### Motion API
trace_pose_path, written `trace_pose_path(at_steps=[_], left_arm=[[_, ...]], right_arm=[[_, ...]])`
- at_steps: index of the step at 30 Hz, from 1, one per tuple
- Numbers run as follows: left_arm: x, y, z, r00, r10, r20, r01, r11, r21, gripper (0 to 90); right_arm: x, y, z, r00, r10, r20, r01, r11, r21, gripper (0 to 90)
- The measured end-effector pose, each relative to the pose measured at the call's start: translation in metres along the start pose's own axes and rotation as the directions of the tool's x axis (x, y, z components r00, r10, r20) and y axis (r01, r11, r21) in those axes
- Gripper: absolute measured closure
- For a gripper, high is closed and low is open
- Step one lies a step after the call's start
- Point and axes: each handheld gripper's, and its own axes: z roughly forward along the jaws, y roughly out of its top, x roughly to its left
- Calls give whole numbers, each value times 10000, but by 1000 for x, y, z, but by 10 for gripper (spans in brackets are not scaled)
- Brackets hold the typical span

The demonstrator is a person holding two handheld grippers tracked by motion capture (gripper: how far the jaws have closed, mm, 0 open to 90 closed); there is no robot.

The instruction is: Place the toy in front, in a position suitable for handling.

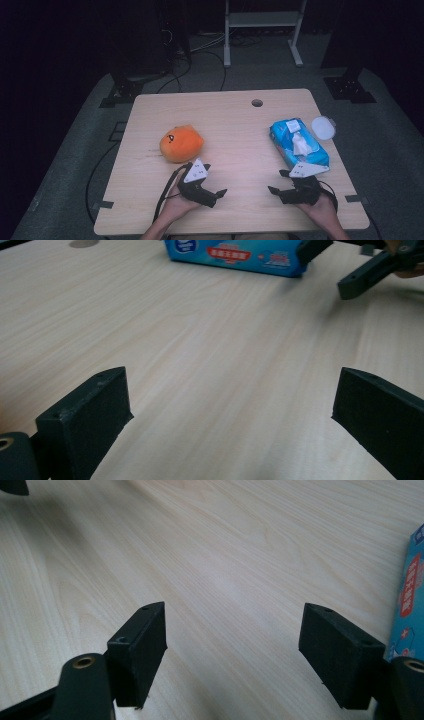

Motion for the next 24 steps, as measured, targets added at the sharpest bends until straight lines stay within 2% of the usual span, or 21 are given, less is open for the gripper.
trace_pose_path(at_steps=[1,4,9,16,18,21,24], left_arm=[[1,1,1,9998,46,-216,-44,10000,81,15],[2,5,-2,9984,277,-491,-270,9995,146,15],[14,16,-18,9957,259,-894,-286,9992,-296,15],[53,20,-50,9862,-113,-1649,-38,9959,-909,15],[65,19,-60,9841,-377,-1738,189,9939,-1089,15],[79,17,-70,9795,-639,-1909,418,9922,-1176,15],[90,15,-77,9745,-649,-2149,408,9926,-1146,15]], right_arm=[[-3,0,3,10000,73,-28,-72,9999,79,259],[-5,1,5,9999,170,-2,-170,9997,159,252],[-6,-2,2,9992,384,68,-384,9992,59,252],[-8,-4,-5,9985,523,136,-521,9985,-149,252],[-7,-4,-5,9985,529,143,-527,9985,-145,252],[-6,-3,-4,9987,482,139,-481,9988,-97,252],[-4,-2,-3,9991,416,110,-415,9991,-61,252]])
